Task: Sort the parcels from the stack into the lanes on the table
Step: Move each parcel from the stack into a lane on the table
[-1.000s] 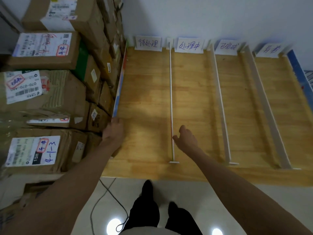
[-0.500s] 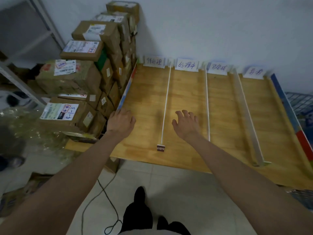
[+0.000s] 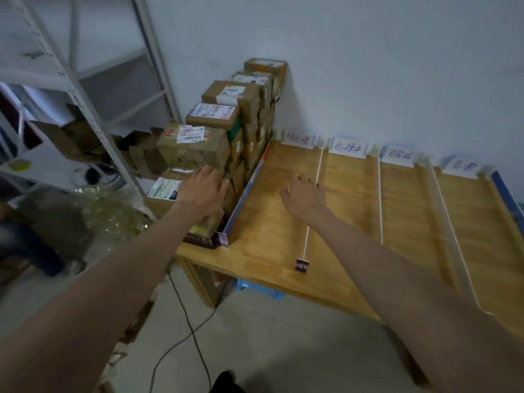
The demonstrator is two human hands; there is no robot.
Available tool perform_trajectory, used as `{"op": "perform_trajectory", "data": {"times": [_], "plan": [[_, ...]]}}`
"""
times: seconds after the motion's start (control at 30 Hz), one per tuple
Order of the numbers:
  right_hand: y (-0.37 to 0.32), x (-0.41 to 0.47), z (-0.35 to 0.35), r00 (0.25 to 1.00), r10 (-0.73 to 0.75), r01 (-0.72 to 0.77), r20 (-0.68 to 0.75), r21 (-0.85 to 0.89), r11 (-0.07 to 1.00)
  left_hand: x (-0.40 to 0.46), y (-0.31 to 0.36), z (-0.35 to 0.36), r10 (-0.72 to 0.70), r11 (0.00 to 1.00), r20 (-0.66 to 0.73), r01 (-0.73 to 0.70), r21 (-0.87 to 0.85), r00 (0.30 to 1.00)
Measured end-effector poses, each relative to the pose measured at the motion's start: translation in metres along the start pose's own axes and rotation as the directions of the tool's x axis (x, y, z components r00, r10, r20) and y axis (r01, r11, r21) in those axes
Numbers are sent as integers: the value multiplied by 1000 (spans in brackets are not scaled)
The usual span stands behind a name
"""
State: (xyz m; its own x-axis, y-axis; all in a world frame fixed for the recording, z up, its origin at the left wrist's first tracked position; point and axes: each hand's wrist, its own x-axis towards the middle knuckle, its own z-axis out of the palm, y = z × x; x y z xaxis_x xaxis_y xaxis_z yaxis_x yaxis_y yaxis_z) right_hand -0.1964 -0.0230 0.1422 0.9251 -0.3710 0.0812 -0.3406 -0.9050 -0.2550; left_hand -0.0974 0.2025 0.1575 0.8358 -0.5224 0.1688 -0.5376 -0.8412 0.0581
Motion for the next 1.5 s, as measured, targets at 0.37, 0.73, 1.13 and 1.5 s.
{"op": "perform_trajectory", "data": {"times": [0.37,0.73,1.13,1.5], "plan": [[-130,82,4,993,95,-111,67,289,951,61,-127,-33,-199,975,-62,191,-116,978],[-186,149,33,929,231,-365,289,616,698,132,-178,-3,-410,732,199,451,-511,890],[-194,142,33,936,259,-350,239,714,606,113,-171,-5,-366,576,174,369,-729,914],[-146,74,-11,929,177,-369,325,841,396,90,-144,-42,-183,533,165,239,-812,969]]}}
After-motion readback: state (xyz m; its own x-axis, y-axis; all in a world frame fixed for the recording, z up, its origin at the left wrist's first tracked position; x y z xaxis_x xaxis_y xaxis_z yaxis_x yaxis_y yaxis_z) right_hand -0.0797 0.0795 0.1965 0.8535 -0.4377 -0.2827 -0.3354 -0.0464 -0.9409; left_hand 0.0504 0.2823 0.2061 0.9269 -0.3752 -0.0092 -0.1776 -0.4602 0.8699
